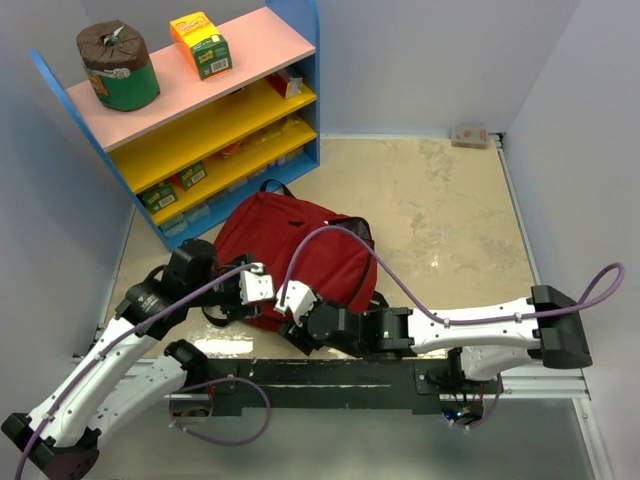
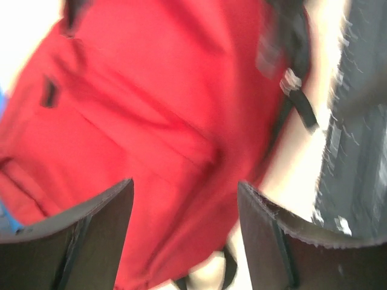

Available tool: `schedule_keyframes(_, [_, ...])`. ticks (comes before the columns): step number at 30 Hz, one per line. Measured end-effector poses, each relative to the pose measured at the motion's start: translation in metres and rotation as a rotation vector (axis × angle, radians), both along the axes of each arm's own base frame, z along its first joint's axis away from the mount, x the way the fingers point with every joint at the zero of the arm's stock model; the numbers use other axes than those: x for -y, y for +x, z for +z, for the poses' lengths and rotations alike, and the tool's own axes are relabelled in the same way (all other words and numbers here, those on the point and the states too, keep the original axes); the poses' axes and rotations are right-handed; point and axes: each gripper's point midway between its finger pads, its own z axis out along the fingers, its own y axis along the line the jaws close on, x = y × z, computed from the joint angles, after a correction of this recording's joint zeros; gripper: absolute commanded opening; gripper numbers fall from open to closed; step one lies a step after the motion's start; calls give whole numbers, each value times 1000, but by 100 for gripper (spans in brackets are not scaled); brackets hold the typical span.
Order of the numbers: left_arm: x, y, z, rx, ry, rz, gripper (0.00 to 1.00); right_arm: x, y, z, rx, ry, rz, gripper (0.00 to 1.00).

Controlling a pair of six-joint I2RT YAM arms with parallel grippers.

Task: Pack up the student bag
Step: Zip the student bag at the center of the board.

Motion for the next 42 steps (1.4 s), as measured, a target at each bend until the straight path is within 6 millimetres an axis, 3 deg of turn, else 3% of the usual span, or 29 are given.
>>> schedule_keyframes(5, [1, 28, 21, 46, -117, 161, 76, 16, -11, -36, 22, -26, 60, 64])
schedule_keyframes(9, [4, 36, 34, 51, -186, 198, 77, 36, -14, -29, 34, 51, 71, 64])
schedule_keyframes(12, [10, 35, 35, 39, -203, 174, 77, 29, -13, -10, 50, 129, 74, 64])
schedule_keyframes(14, [12, 33, 33, 26, -205, 158, 77, 24, -13, -9, 63, 137, 85, 64])
schedule_keyframes(23, [17, 28, 36, 65, -199, 75, 80, 2, -8, -55, 151, -61, 145, 63])
schedule_keyframes(32, [14, 17, 41, 103, -205, 35, 90, -13, 3, -57, 233, -96, 138, 55])
schedule_keyframes(35, [13, 13, 42, 109, -208, 25, 93, -13, 6, -60, 248, -110, 129, 47])
schedule_keyframes(38, [12, 10, 41, 114, -206, 13, 95, -12, 10, -64, 258, -121, 114, 29])
schedule_keyframes(39, [12, 8, 42, 118, -207, 4, 95, -12, 11, -64, 261, -123, 108, 18])
schedule_keyframes(42, [12, 2, 40, 137, -213, -25, 95, -12, 16, -63, 260, -111, 84, 1])
